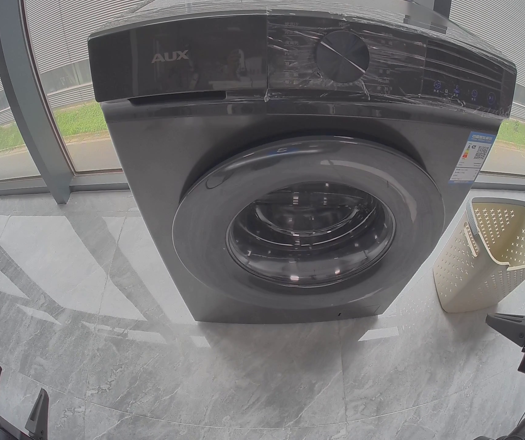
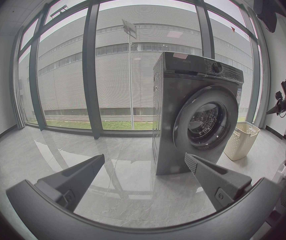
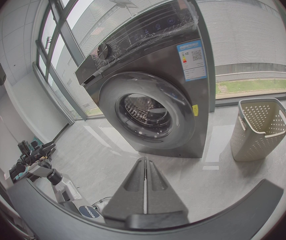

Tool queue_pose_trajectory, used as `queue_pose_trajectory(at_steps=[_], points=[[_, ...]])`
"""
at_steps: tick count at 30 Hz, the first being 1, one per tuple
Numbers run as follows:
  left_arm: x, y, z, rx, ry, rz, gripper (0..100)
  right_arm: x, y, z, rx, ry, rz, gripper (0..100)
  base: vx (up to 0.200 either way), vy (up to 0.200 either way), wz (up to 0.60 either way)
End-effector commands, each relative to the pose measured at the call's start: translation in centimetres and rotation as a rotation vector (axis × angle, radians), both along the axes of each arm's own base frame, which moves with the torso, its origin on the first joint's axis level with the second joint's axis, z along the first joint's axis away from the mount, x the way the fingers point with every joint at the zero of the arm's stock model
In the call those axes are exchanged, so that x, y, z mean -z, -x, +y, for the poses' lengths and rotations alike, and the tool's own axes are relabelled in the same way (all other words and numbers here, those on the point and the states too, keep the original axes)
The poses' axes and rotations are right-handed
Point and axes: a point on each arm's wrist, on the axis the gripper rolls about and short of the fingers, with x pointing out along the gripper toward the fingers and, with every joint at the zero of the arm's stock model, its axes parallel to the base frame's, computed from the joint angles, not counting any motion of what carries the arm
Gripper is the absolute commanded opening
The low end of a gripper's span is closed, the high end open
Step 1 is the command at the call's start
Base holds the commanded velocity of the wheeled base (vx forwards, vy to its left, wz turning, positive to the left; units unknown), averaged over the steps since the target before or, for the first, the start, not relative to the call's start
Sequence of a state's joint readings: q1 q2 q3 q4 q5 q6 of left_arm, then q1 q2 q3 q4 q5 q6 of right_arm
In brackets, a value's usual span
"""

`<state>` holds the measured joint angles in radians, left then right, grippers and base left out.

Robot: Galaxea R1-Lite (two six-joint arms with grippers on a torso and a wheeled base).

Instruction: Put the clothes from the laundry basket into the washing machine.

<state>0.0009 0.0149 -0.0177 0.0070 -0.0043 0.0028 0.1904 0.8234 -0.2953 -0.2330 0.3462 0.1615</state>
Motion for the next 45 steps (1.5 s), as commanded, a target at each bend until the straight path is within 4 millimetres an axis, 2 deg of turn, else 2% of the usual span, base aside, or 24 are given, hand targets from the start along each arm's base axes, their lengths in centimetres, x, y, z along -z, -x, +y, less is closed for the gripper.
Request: queue_pose_trajectory(at_steps=[1, 9, 16, 17, 21, 22, 25, 29, 34, 45], points=[[0.5, 0.0, 0.0, 0.0, 0.0, 0.003, 100, 0.0, -0.7, 0.3, -0.023, 0.003, 0.025, 0, 0.2, 0.0, 0.0], [0.5, 0.0, 0.0, 0.0, 0.0, 0.0, 100, 0.0, -3.0, 1.0, -0.033, 0.005, 0.012, 0, 0.2, 0.0, 0.0], [0.5, 0.0, 0.0, 0.0, 0.0, 0.002, 100, 0.3, -4.4, 1.6, -0.053, 0.016, 0.058, 0, 0.0, 0.0, 0.0], [0.5, 0.0, 0.0, 0.0, 0.0, 0.002, 100, 0.2, -5.5, 1.8, -0.05, 0.015, 0.057, 0, 0.0, 0.0, 0.0], [0.5, 0.0, 0.0, 0.0, 0.0, 0.002, 100, 0.0, -7.1, 2.2, -0.046, 0.011, 0.043, 0, 0.0, 0.0, 0.0], [0.5, 0.0, 0.0, 0.001, 0.0, 0.002, 100, 0.0, -8.2, 2.5, -0.046, 0.008, 0.032, 0, 0.0, 0.0, 0.0], [0.5, 0.0, 0.0, 0.0, 0.0, 0.002, 100, 0.5, -9.7, 2.9, -0.037, 0.016, 0.04, 0, 0.0, 0.0, 0.0], [0.5, 0.0, 0.0, 0.0, 0.0, 0.002, 100, 1.1, -11.7, 3.9, 0.017, 0.032, 0.023, 0, 0.0, 0.0, 0.0], [0.5, 0.0, 0.0, 0.0, -0.002, 0.0, 100, 0.6, -13.7, 4.4, 0.118, 0.017, -0.052, 0, 0.0, 0.0, 0.0], [0.5, 0.0, 0.0, 0.001, -0.002, 0.002, 100, -0.4, -14.1, 4.7, 0.194, -0.021, -0.153, 0, 0.0, 0.0, 0.0]])
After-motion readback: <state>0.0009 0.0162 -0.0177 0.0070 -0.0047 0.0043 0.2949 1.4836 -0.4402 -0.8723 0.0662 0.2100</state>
